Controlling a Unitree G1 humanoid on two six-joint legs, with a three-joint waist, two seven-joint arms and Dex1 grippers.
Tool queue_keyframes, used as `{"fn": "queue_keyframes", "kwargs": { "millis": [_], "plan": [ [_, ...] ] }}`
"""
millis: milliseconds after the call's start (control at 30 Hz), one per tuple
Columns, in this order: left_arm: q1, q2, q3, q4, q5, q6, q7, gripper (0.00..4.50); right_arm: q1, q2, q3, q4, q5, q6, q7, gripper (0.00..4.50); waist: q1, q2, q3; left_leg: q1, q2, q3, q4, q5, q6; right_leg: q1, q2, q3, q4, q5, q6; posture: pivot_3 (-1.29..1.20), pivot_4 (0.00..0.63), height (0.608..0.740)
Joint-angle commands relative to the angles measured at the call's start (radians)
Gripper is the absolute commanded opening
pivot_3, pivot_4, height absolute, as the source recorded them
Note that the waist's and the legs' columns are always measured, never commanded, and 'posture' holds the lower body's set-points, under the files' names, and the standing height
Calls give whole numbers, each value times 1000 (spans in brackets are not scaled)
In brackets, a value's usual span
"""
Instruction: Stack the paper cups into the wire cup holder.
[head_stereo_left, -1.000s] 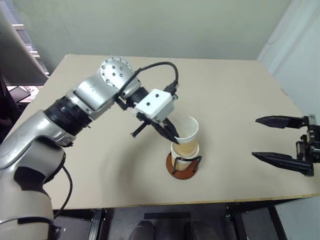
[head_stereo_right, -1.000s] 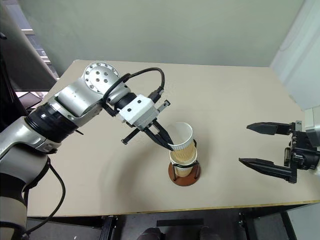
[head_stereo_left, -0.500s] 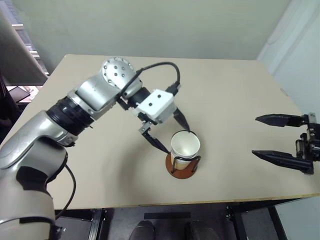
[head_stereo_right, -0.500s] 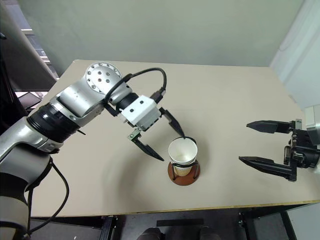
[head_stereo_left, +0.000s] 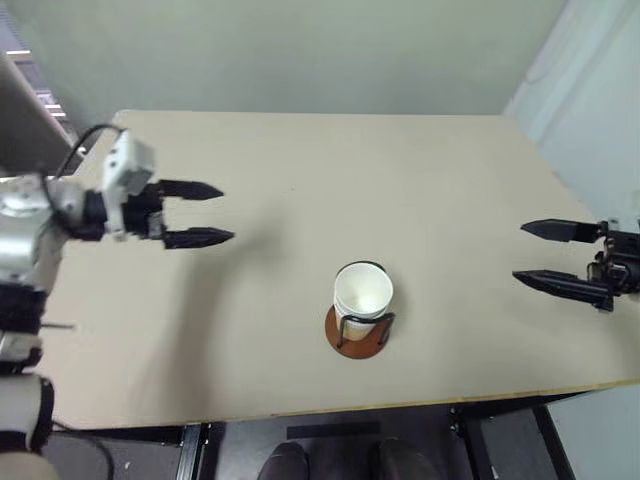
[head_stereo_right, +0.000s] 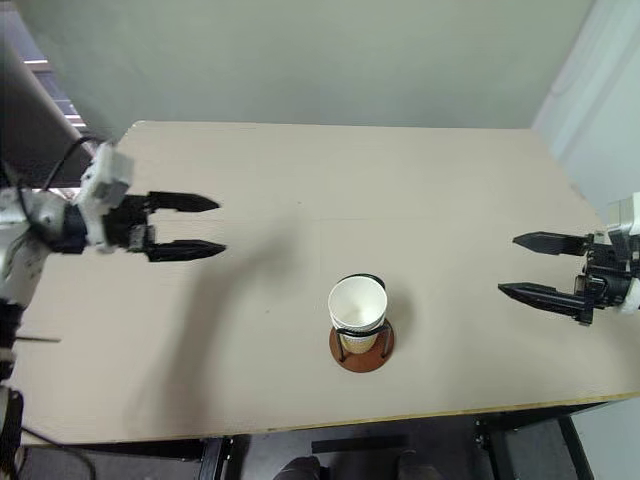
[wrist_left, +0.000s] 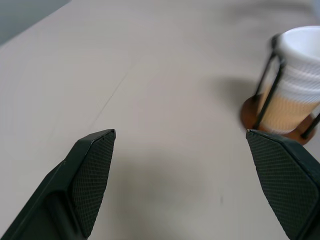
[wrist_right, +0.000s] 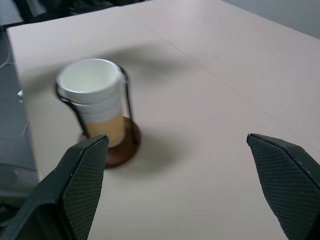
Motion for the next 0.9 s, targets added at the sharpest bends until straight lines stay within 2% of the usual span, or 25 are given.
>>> {"fn": "queue_keyframes", "kwargs": {
  "millis": [33,133,433,900],
  "plan": [
    [155,68,154,-141,-67,88,-67,4470,-22,-23,5,45,-27,-31,57,4500,4,0,0,0,0,0,-1,0,0,-1,0,0,0,0,0,0,150,740],
    [275,98,260,-237,-103,151,-96,4470,-24,-30,9,48,-30,-27,93,4500,13,-1,0,0,0,0,-3,1,-2,-1,1,0,1,-1,-3,0,150,740],
    [441,125,468,-368,-110,248,-118,4470,23,-54,-53,-25,16,32,148,4500,8,-1,0,8,-1,3,-7,2,-3,3,2,1,4,-4,-12,0,150,740],
    [459,81,484,-400,-111,304,-70,4470,0,-34,-26,-51,17,60,127,4500,5,-1,0,9,-1,3,-8,1,-4,2,3,1,6,-5,-15,0,150,740]
  ]
}}
